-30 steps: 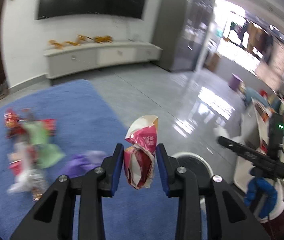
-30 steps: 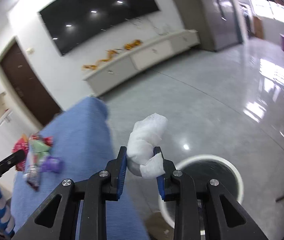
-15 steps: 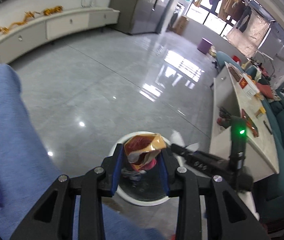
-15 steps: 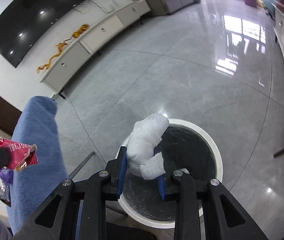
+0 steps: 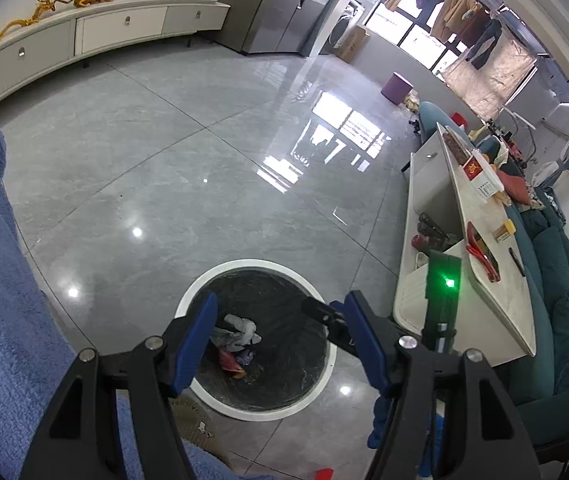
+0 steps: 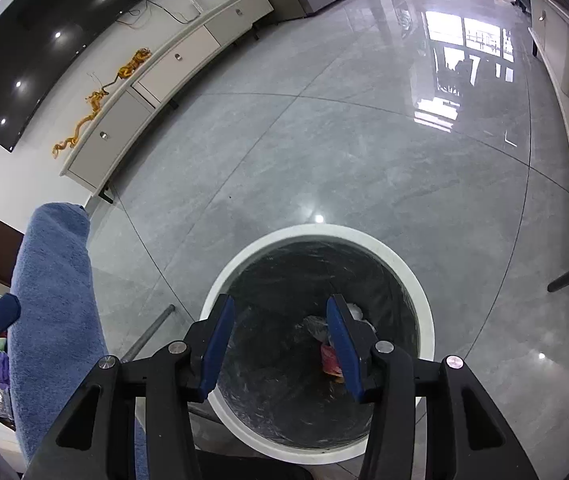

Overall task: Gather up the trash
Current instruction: 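Carry both held items to the bin and open both grippers, then move both grippers back over the trash pile on the rug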

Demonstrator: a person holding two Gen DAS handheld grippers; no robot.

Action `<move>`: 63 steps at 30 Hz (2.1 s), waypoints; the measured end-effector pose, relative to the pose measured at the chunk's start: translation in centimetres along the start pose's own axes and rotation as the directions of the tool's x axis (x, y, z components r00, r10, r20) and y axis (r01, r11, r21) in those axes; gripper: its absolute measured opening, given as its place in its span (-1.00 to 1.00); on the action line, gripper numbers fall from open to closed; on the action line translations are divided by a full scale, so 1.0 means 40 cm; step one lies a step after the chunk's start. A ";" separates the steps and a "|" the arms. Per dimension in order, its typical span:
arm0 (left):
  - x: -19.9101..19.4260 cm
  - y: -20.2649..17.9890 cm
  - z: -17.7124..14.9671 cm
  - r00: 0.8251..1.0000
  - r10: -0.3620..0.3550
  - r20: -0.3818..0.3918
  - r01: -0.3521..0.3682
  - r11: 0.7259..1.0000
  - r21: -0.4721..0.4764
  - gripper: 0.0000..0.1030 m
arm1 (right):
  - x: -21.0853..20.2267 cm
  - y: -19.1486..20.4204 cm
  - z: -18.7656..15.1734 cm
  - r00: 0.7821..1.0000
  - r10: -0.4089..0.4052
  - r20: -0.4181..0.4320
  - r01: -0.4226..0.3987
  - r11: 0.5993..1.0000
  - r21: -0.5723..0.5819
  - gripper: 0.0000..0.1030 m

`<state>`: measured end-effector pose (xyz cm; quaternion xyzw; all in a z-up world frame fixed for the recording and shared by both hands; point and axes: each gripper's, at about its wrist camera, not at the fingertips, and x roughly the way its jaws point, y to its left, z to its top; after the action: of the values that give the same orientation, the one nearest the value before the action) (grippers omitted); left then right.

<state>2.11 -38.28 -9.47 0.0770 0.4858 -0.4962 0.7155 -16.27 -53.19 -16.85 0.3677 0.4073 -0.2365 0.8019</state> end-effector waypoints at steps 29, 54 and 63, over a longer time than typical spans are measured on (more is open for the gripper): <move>-0.634 0.124 -0.193 0.828 0.277 0.487 -0.190 0.957 -0.221 0.25 | -0.336 0.370 -0.072 0.961 0.155 0.230 -0.062 0.928 -0.366 -0.11; -0.971 0.287 -0.394 0.586 0.588 0.557 -0.385 0.807 -0.447 0.25 | -0.425 0.580 -0.171 0.928 0.279 0.248 -0.085 0.804 -0.588 -0.04; -0.850 0.491 -0.454 0.678 0.642 0.358 -0.418 0.738 -0.530 0.25 | -0.246 0.644 -0.205 0.958 0.276 0.074 -0.169 0.754 -0.634 -0.04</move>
<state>5.06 3.79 0.08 -0.0690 0.3203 -0.1504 0.9328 -8.21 -30.08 -1.75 0.1082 0.3487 -0.0209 0.9308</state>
